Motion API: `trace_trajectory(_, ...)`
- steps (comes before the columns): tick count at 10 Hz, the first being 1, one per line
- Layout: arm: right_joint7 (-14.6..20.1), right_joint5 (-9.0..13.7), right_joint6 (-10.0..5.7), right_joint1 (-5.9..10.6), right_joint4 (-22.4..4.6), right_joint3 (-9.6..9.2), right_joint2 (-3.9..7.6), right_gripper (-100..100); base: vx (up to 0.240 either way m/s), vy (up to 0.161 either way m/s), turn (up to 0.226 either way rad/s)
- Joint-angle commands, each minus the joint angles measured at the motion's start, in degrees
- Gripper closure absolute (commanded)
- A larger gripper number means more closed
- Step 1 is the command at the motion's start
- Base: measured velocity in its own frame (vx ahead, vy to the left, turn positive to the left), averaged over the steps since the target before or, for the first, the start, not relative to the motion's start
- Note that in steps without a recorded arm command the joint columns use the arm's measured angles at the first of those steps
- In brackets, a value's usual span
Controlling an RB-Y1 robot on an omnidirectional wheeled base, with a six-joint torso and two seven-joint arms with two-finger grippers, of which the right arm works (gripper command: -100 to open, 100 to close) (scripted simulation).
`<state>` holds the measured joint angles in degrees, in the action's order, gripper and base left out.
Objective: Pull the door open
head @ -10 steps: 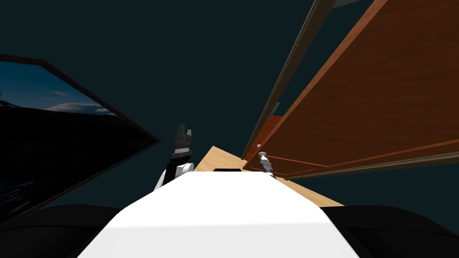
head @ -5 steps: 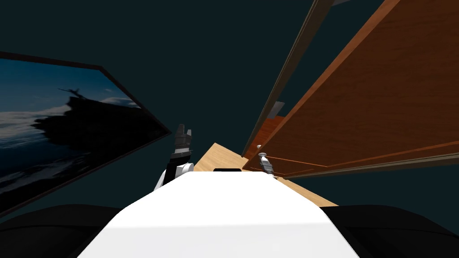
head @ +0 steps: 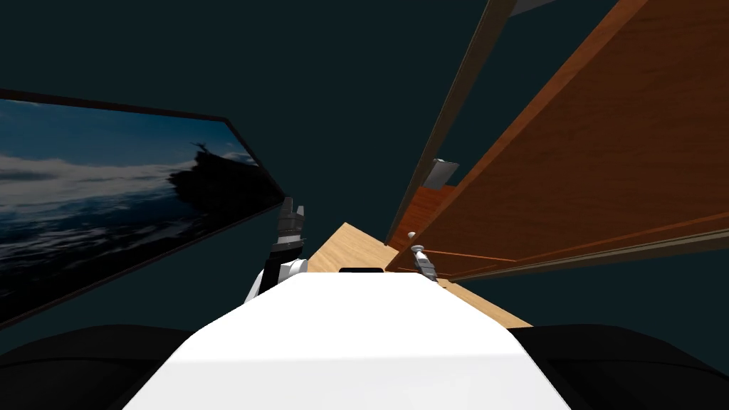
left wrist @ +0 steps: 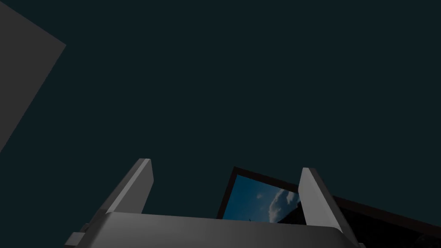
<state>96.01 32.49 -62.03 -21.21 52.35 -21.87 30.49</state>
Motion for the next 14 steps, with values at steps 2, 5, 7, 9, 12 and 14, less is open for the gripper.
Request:
trace_trajectory(2,0.5,-0.2,-0.83,-0.02,-0.6,-0.41,0.32,100,-0.137,-0.008,0.063)
trace_trajectory(5,2.1,-0.9,-3.04,0.00,-2.4,-1.53,1.13,100,-0.207,-0.060,0.159)
trace_trajectory(7,3.2,-1.4,-4.66,0.10,-3.5,-2.26,1.74,100,-0.261,-0.057,0.167)
trace_trajectory(9,4.4,-2.0,-6.48,0.21,-4.9,-3.08,2.44,100,-0.257,-0.036,0.175)
trace_trajectory(12,4.8,-2.3,-6.78,0.15,-5.3,-3.58,2.66,100,-0.197,-0.032,0.097)
trace_trajectory(14,5.6,-2.6,-7.63,0.55,-6.5,-4.09,2.88,100,-0.232,-0.045,0.164)
